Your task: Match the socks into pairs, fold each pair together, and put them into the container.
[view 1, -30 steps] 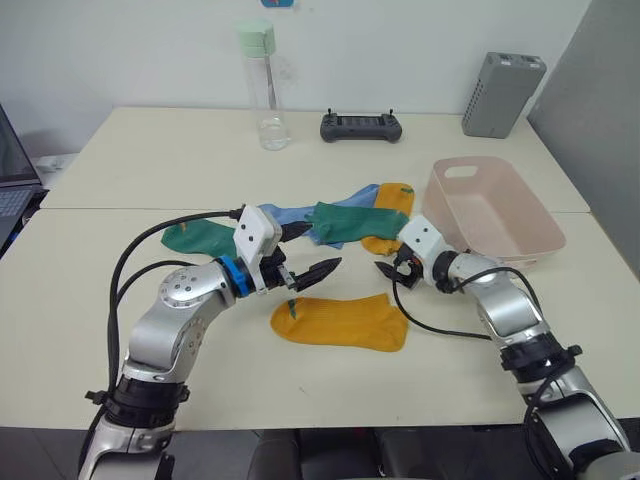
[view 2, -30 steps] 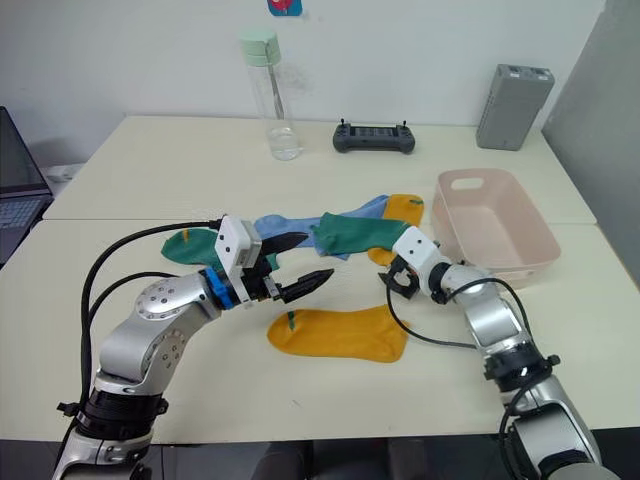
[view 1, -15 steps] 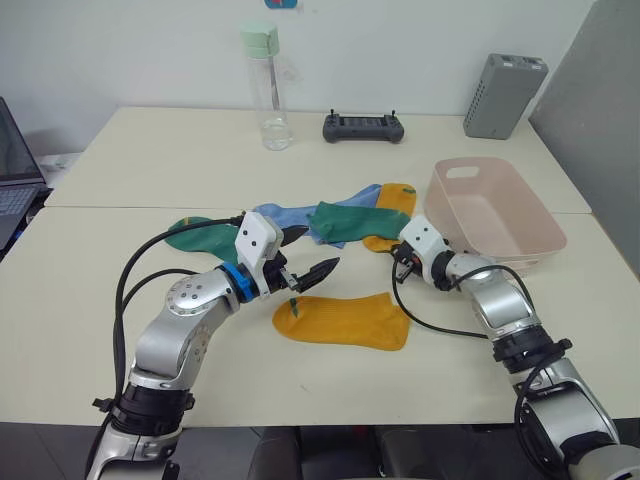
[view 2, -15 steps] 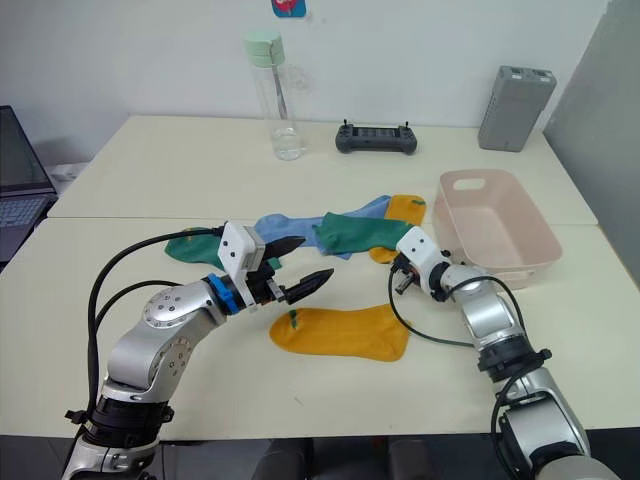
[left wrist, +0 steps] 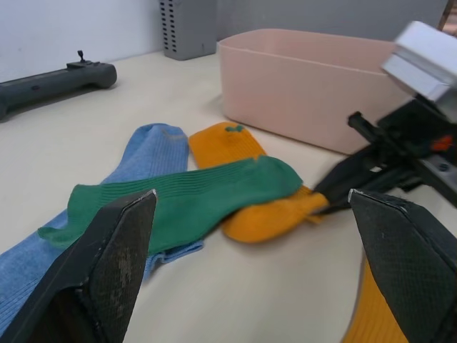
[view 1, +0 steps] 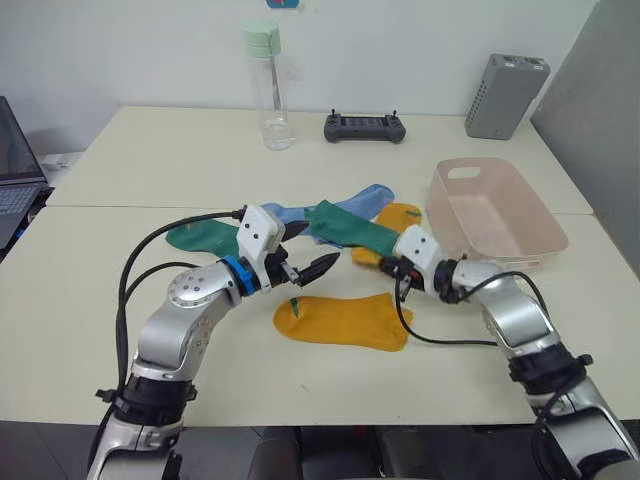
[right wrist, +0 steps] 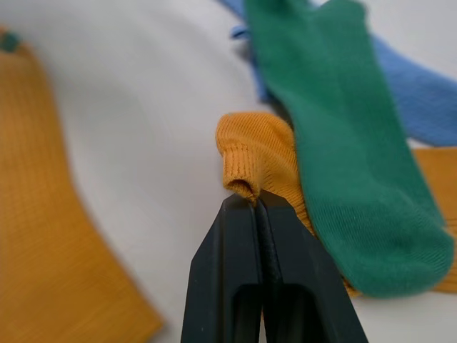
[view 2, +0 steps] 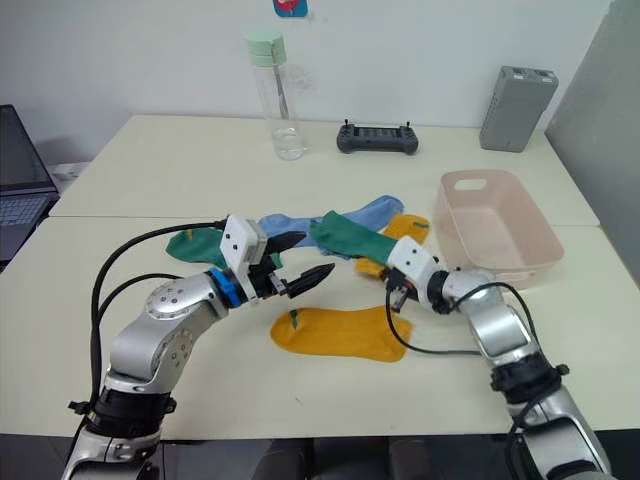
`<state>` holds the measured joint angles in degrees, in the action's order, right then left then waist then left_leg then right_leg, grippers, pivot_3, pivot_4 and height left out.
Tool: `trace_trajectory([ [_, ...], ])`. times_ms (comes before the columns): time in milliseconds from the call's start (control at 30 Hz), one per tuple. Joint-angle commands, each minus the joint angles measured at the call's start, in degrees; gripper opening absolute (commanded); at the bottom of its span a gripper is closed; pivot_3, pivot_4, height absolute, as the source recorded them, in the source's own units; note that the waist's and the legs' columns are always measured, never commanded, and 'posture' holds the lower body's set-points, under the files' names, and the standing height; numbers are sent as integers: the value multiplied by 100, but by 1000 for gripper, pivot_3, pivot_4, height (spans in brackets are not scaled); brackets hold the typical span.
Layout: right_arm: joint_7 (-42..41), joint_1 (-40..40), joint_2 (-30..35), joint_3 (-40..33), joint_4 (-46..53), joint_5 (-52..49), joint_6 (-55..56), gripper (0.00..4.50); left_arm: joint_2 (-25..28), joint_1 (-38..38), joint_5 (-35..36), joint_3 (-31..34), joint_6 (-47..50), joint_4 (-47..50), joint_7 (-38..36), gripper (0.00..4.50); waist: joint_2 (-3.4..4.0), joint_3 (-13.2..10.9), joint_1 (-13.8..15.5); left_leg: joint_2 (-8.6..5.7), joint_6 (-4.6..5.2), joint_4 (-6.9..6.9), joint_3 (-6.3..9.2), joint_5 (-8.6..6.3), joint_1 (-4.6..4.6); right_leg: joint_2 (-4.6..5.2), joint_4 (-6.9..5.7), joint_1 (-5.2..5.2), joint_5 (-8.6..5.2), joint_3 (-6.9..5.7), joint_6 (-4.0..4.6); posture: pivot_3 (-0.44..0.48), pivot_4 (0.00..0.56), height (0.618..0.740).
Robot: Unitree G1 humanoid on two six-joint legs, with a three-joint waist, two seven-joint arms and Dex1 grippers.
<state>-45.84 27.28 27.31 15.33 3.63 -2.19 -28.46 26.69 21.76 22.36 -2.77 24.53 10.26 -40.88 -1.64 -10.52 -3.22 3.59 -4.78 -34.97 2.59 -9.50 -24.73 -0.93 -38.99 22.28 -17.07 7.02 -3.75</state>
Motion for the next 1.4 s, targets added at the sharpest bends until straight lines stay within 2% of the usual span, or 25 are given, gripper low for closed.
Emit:
trace_trajectory([
  [33, -79, -18, 67, -66, 475, -146, -232, 50, -21, 210, -259, -226, -347, -237, -196, 4500, 0, 0, -3, 0, 0, 0, 0, 0, 0, 0, 0, 0, 0, 1, -1, 0, 150, 740],
  [100, -56, -21, 75, -92, 565, -176, -315, 50, 94, 269, -645, -471, -811, -578, -393, 4500, 0, 0, -7, 0, 0, -1, 0, 0, 0, 0, 0, 0, 0, 1, -1, 0, 150, 740],
  [200, -81, -57, 158, -89, 706, -210, -417, 50, 55, 413, -804, -552, -1143, -1015, -553, 4500, 0, 0, -9, 1, 0, 0, 0, 0, 1, -2, 0, 2, 0, 1, 0, 0, 150, 740],
  [433, -39, -117, 269, -290, 1020, -375, -650, 50, -108, 644, -761, -501, -1250, -1305, -706, 4500, 0, 0, -3, 0, 0, 1, 1, 0, -3, -1, 1, 2, -1, 0, 1, 0, 150, 740],
  [667, 150, 346, 266, -737, 945, -584, -819, 50, -177, 685, -846, -521, -1343, -1364, -780, 4500, 0, 0, -16, 0, 0, 1, 0, 0, -2, -1, 0, 2, -1, 1, 0, 0, 150, 740],
  [1100, 699, 1626, 136, -1497, -179, -738, 250, 50, -149, 751, -807, -248, -1356, -1408, -746, 4500, 2, -1, -11, 0, 1, 5, 0, 0, -4, -1, 1, 3, 3, -1, 8, 0, 150, 740],
  [1400, 943, 1900, -164, -1759, -361, -862, 931, 50, -152, 720, -731, -117, -1230, -1263, -734, 4500, 3, -2, -10, 0, 1, 7, 0, 0, -4, -1, 1, 3, 13, -2, 24, 0, 150, 740],
])
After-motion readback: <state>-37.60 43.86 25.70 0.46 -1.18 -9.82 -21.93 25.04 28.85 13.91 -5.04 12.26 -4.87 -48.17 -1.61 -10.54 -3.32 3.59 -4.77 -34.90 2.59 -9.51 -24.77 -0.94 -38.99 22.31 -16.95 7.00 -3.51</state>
